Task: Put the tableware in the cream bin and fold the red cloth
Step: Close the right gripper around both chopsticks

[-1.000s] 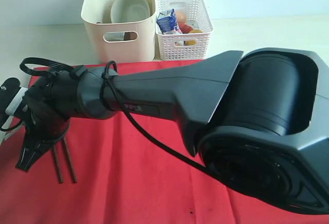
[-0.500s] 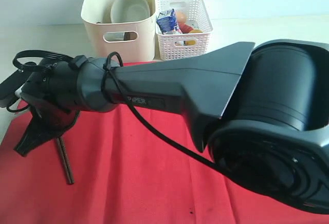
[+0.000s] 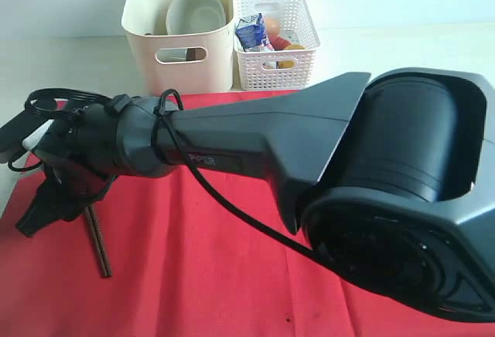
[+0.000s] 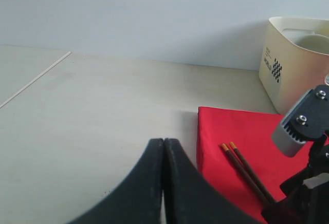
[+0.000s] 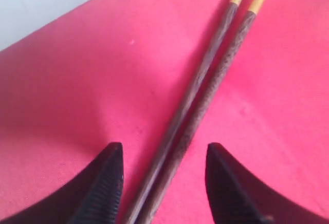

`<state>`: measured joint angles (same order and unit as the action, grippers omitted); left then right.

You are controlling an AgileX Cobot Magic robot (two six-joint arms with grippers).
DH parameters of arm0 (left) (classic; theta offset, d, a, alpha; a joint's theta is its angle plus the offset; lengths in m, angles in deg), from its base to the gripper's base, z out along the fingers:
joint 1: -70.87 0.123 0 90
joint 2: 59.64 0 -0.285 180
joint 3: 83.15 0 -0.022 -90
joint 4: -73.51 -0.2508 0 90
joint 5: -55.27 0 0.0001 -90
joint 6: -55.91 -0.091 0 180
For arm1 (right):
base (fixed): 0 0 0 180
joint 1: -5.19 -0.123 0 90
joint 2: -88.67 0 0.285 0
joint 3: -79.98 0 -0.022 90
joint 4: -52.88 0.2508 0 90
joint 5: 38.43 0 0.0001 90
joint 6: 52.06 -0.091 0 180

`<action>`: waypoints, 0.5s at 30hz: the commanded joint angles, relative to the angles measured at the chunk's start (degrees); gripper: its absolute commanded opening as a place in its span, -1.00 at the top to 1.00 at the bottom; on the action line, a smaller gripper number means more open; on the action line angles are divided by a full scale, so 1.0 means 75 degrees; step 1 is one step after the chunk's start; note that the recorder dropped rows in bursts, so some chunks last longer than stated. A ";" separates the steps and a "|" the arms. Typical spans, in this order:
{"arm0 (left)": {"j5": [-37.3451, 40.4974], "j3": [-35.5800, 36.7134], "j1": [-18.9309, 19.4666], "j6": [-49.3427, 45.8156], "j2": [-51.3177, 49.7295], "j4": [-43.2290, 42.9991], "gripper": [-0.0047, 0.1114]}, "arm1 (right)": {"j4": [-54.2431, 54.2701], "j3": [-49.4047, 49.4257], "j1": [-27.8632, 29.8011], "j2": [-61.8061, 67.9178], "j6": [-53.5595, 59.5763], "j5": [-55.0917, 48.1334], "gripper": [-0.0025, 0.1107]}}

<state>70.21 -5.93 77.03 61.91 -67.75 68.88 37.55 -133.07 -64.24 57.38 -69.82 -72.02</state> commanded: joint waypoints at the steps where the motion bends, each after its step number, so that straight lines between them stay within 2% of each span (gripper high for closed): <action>1: -0.0041 -0.0001 -0.0056 0.0011 0.0014 0.0053 0.90 | -0.0023 0.0028 0.0014 0.0221 0.0274 0.0102 0.10; 4: -0.0041 -0.0001 -0.0056 0.0011 0.0014 0.0053 0.90 | -0.0037 0.0028 0.0014 0.0257 0.0489 0.0102 0.19; 12: -0.0041 -0.0001 -0.0056 0.0011 0.0014 0.0053 0.90 | -0.0037 0.0028 0.0014 0.0244 0.0488 0.0102 0.91; 15: -0.0041 -0.0001 -0.0056 0.0011 0.0014 0.0053 0.90 | -0.0008 0.0028 0.0014 0.0214 0.0488 0.0102 0.96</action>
<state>70.21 -5.93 77.03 61.91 -67.75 68.88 37.30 -133.19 -64.24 58.51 -66.67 -70.20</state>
